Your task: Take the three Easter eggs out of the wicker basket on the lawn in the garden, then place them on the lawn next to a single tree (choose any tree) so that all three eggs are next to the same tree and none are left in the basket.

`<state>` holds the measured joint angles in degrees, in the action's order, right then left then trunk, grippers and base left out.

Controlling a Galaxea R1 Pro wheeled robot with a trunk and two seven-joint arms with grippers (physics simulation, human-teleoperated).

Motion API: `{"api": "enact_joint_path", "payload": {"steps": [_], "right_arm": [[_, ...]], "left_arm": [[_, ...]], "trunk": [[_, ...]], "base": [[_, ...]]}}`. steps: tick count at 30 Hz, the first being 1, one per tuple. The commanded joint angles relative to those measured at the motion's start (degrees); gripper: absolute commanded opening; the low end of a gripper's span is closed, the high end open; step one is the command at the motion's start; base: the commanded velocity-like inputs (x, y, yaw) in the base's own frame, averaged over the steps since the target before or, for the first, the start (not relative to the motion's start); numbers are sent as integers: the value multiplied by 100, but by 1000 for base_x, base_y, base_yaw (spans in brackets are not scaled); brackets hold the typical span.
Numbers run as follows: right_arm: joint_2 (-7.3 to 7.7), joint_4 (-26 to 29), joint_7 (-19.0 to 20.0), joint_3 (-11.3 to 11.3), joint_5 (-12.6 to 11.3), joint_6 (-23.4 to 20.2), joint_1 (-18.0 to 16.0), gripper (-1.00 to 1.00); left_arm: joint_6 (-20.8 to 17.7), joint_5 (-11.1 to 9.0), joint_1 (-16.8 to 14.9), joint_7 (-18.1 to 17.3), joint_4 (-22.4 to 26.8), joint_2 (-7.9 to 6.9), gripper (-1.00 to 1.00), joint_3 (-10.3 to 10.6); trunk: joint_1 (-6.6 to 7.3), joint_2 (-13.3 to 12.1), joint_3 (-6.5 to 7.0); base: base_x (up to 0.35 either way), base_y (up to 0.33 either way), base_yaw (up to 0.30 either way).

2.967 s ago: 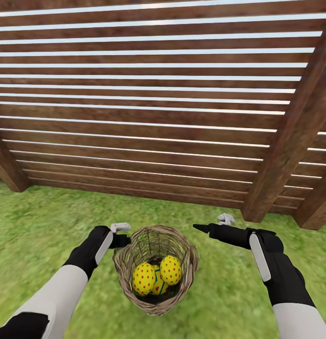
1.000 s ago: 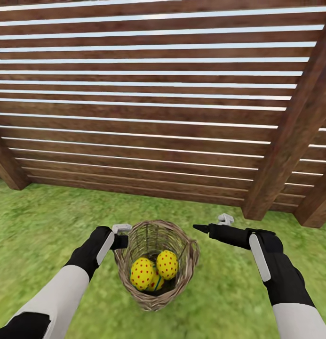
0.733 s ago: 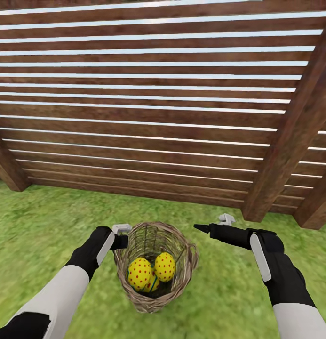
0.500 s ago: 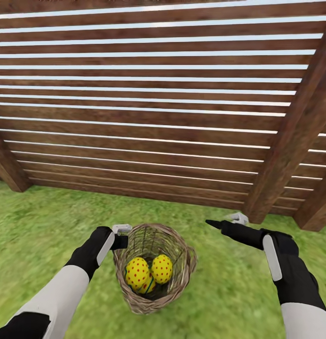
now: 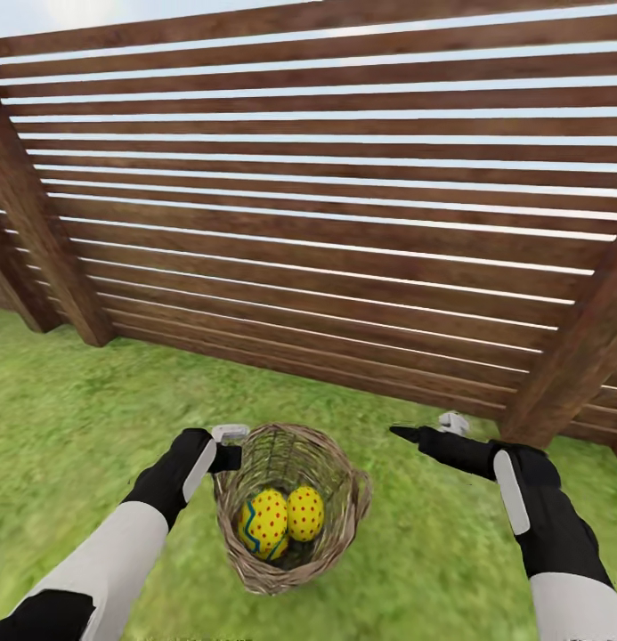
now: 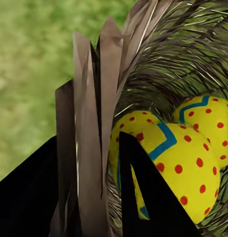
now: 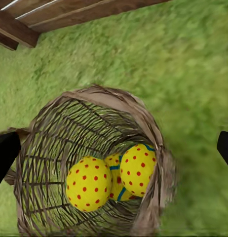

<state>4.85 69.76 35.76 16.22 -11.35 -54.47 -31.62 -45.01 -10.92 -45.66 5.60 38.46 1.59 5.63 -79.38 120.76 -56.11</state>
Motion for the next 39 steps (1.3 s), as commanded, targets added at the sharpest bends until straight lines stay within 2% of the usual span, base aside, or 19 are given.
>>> {"api": "enact_joint_path", "payload": {"steps": [1,2,4,6,7,8,9,10,12,15,17,18,19,20,21,23,25,28,39], "right_arm": [[0,-195,-88,10,157,9,-2,100],[5,-616,-228,12,483,290,-2,100],[77,-1200,-288,19,646,625,-1,100],[295,-2003,-339,15,785,1066,5,100],[454,-2616,-422,12,824,1514,6,100],[660,-3602,-724,6,925,2210,6,100],[700,-4090,-916,0,1028,2557,6,100],[682,-4687,-1170,-30,1648,3032,17,100],[653,-5368,-1315,-32,2546,3611,23,100],[648,-6142,-1335,-34,2736,3745,53,100],[651,-6668,-1345,-50,2788,4158,213,100],[634,-6806,-1383,-115,2931,4290,282,100],[576,-6879,-1512,-177,3215,4378,356,100],[529,-6909,-1590,-202,3349,4576,607,100],[449,-6912,-1618,-205,3363,4754,764,100],[25,-6926,-2082,-206,3406,4922,997,100],[-180,-6931,-2988,-207,3415,5177,1145,100],[-237,-6944,-3268,-207,3403,5343,1183,100],[-253,-6971,-3330,-198,3373,5368,1193,100]], "left_arm": [[-12,-94,-4,65,4,-22,-100,18],[-8,-94,-3,65,4,-50,-100,18],[-8,-94,-3,65,4,-65,-100,18],[-7,-94,-4,65,4,-84,-100,17],[-7,-94,-3,65,4,-84,-100,21],[-7,-94,-4,65,4,-81,-100,24],[-7,-94,-4,63,4,-80,-100,20],[-7,-94,-3,63,-2,-80,-100,21],[-7,-94,-4,57,-5,-80,-100,18],[-7,-94,-4,56,2,-89,-100,17],[-7,-94,-4,56,-1,-89,-100,17],[-7,-94,-4,56,2,-92,-100,17],[-7,-99,-4,56,-1,-96,-100,17],[-7,-102,-3,56,2,-97,-100,17],[-6,-103,-2,56,3,-98,-100,17],[-2,-103,-4,56,4,-98,-100,12],[-1,-106,-4,56,1,-104,-100,9],[13,-104,-2,43,-186,-103,-100,3],[27,-125,20,26,-318,-102,-100,-18]], "trunk": [[24,-39,14],[46,-79,32],[89,-160,68],[133,-240,103],[155,-280,121],[177,-320,139],[199,-360,157],[221,-400,175],[265,-481,211],[331,-601,265],[375,-681,301],[397,-721,319],[419,-761,337],[441,-801,355],[463,-841,373],[507,-922,406],[551,-1002,438],[617,-1122,486],[858,-1563,661]], "base": [[0,0,224],[0,0,252],[0,0,281],[0,0,290],[0,0,292],[0,0,293],[0,0,294],[0,0,297],[0,0,298],[0,0,219],[0,0,14],[0,0,3],[0,0,0],[0,0,115],[0,0,220],[0,0,271],[0,0,289],[0,0,293],[0,0,294]]}}
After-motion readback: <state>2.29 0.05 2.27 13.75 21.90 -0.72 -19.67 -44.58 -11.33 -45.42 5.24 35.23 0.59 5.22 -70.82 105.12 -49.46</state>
